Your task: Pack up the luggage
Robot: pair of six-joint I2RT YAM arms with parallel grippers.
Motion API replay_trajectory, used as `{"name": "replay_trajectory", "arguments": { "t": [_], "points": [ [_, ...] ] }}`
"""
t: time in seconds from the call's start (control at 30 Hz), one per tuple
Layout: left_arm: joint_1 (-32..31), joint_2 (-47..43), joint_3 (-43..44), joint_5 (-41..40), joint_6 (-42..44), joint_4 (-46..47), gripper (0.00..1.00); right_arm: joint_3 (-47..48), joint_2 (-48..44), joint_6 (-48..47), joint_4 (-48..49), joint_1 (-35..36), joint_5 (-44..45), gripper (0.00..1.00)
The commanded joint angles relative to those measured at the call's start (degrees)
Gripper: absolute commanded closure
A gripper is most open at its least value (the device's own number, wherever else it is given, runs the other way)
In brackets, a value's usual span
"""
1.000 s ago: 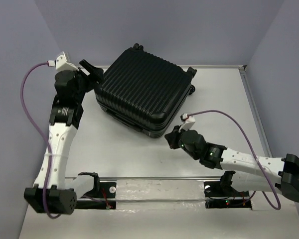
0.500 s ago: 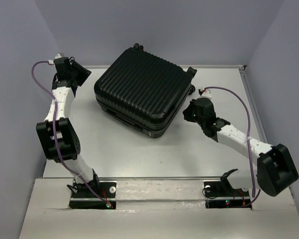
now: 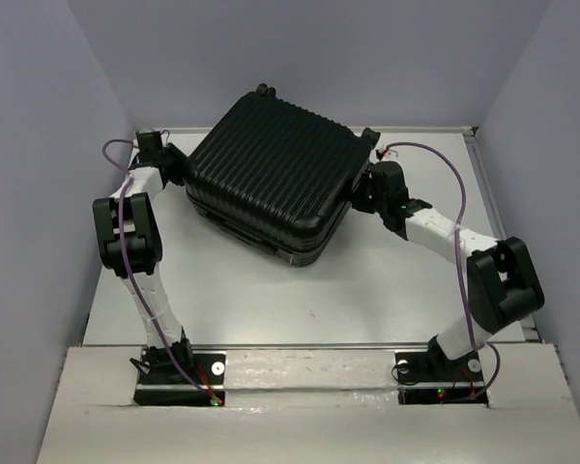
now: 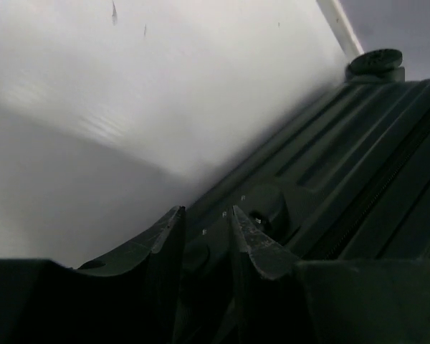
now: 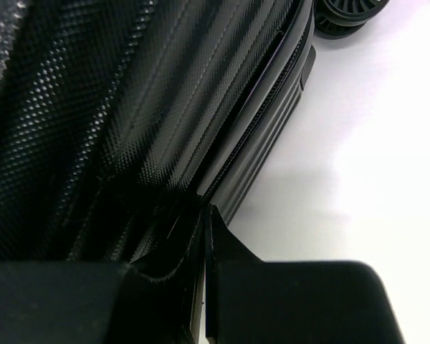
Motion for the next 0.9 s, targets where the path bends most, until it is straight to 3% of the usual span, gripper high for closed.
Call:
{"name": "replay_trajectory", "arguments": {
  "t": [0.0,0.17,0.23,0.33,0.37,0.47,0.57,0.77,0.87],
  "points": [
    [-2.53,-6.41,-7.97,3.66,-0.83,4.92,0.60,6.57,3.93,-2.09,3.88,-0.24,-7.71,0.93],
    [-2.54,-17.47,-26.66,3.48,-5.31,12.92,0.62,14.63,8.50,-3.50,5.91,-0.24,-17.72,0.92],
    [-2.80,-23.63,-33.43,3.04,-6.98,15.11,0.62,18.60,12.78,-3.15,5.73,-0.24,-24.92,0.88],
    [-2.97,-31.80,-42.66,3.13,-9.26,18.01,0.62,27.82,19.29,-0.43,2.14,-0.24,-31.26,0.74],
    [-2.97,-36.08,-45.05,3.48,-9.70,18.81,0.62,31.68,20.62,0.36,1.34,-0.24,-32.32,0.59],
    [-2.97,-42.08,-51.90,3.22,-10.67,19.96,0.61,35.57,22.92,1.51,-1.91,-0.24,-33.82,0.39],
    [-2.80,-48.86,-54.04,3.04,-9.62,17.42,0.59,38.04,21.61,-0.15,-5.86,-0.24,-33.30,0.28],
    [-2.36,-59.93,-53.87,-0.11,-5.50,10.83,0.56,41.65,12.93,-5.15,-16.58,-4.62,-28.65,0.17],
    [-1.75,-62.66,-54.04,-1.70,-3.48,8.63,0.56,37.63,7.74,-7.01,-18.44,-6.65,-27.93,0.23]
  ]
}}
